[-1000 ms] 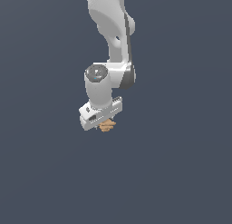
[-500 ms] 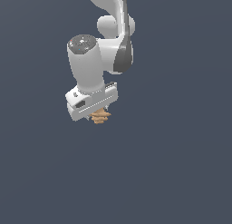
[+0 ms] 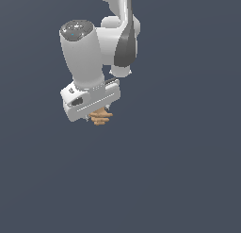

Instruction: Pick up the object and move it to a goal position.

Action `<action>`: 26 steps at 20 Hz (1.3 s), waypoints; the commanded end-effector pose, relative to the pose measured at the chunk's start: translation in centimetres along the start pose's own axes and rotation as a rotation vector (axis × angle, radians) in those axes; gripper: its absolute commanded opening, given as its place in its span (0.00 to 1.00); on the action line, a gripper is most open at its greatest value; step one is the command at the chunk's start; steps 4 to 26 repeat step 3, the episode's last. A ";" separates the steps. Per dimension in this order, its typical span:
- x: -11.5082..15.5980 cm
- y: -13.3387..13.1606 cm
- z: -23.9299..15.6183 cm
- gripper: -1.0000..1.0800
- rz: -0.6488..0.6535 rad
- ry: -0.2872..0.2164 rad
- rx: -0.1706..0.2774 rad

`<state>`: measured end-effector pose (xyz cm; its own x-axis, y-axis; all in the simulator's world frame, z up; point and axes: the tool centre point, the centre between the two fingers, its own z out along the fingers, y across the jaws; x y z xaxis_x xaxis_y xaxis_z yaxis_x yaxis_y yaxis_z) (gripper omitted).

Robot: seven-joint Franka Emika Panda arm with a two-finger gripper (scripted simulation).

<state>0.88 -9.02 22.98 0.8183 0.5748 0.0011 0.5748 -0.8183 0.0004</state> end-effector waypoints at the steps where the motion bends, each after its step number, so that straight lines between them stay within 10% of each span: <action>1: 0.0 0.0 0.0 0.00 0.000 -0.001 0.000; 26: 0.1 0.0 0.1 0.00 0.000 -0.001 0.000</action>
